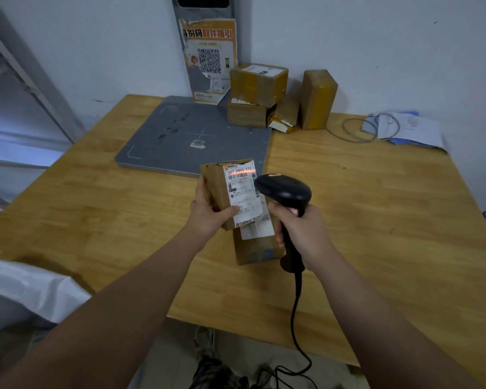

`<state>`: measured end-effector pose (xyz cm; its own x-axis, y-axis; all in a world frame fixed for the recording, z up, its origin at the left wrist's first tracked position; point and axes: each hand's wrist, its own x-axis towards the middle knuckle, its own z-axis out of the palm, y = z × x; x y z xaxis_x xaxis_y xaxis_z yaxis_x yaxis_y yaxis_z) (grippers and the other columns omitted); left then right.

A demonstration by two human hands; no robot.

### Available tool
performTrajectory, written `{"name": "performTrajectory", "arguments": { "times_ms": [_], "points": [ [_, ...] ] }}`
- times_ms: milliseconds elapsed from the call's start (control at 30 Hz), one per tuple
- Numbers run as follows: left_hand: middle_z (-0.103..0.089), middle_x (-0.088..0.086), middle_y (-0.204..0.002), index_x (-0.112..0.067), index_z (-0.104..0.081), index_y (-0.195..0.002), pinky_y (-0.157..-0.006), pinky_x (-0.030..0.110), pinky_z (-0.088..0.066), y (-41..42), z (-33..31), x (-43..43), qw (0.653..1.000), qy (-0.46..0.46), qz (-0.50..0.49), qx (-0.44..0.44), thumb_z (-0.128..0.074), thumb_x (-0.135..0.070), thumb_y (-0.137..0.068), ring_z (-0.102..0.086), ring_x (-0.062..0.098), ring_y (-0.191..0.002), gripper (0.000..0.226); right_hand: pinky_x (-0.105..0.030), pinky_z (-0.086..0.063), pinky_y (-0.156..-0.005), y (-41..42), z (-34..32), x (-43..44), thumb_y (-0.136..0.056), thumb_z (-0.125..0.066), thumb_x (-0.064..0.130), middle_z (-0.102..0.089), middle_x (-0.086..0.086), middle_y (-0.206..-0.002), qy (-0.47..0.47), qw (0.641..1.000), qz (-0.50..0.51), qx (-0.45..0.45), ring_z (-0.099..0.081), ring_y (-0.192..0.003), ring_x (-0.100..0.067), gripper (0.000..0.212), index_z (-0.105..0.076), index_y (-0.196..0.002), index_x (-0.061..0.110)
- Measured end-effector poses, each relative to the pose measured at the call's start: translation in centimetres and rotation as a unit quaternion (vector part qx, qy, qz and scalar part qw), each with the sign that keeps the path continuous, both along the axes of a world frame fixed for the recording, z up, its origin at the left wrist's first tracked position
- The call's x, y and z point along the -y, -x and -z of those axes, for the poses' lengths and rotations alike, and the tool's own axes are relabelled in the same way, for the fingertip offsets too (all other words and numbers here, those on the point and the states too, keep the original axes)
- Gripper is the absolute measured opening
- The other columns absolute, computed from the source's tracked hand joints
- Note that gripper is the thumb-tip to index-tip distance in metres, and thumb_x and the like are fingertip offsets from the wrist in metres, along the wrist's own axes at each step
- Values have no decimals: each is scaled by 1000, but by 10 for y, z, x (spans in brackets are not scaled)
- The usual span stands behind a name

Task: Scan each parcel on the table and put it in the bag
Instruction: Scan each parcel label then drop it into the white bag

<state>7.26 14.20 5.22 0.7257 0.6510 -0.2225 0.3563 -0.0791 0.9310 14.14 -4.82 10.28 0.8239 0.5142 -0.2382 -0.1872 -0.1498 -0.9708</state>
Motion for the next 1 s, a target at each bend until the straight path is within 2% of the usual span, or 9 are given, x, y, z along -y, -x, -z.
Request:
{"name": "performTrajectory", "arguments": {
  "times_ms": [67,233,500,867,933,1000],
  "points": [
    [-49,5,-134,-50,-11,-145,-84,41,-58,0,-2,2,1000,-3,9,6,-85,-32,-62,-56,19,-116,113,-25,-44,-45,2,-1,2,-90,-66,25,-52,-5,-47,10,1000,-7,8,-49,-41,-16,37,-56,-60,5],
    [-48,8,-135,-62,-10,-137,-85,49,-57,-2,-1,0,999,-8,-6,-32,-82,-54,-42,-56,27,-116,120,-27,-43,-46,3,1,5,-89,-67,27,-51,-7,-47,27,1000,-10,10,-49,-42,-19,40,-56,-58,4],
    [-51,5,-133,-64,-8,-136,-92,53,-52,-5,7,-4,999,-17,-8,-37,-82,-56,-45,-51,30,-122,119,-27,-44,-47,3,0,7,-89,-66,25,-52,-6,-47,25,1000,-8,15,-49,-43,-19,38,-57,-59,5],
    [-49,6,-134,-64,-8,-137,-91,52,-53,-5,12,-4,999,-12,-7,-29,-82,-57,-44,-55,28,-118,119,-27,-43,-47,6,0,3,-89,-66,24,-51,-5,-45,26,1000,-16,8,-48,-42,-19,38,-56,-57,8],
    [-48,6,-136,-60,-6,-140,-92,47,-54,1,6,0,1000,-1,-4,-18,-83,-52,-50,-54,26,-119,119,-27,-42,-47,8,1,1,-89,-66,23,-52,-7,-48,22,999,-22,1,-48,-43,-20,36,-57,-59,7],
    [-47,1,-136,-45,-2,-148,-82,26,-57,8,0,4,1000,26,-6,4,-85,-39,-64,-54,16,-116,118,-28,-43,-49,12,2,-4,-89,-66,23,-54,-10,-54,19,999,-35,0,-49,-44,-20,34,-58,-60,8]
  ]
}}
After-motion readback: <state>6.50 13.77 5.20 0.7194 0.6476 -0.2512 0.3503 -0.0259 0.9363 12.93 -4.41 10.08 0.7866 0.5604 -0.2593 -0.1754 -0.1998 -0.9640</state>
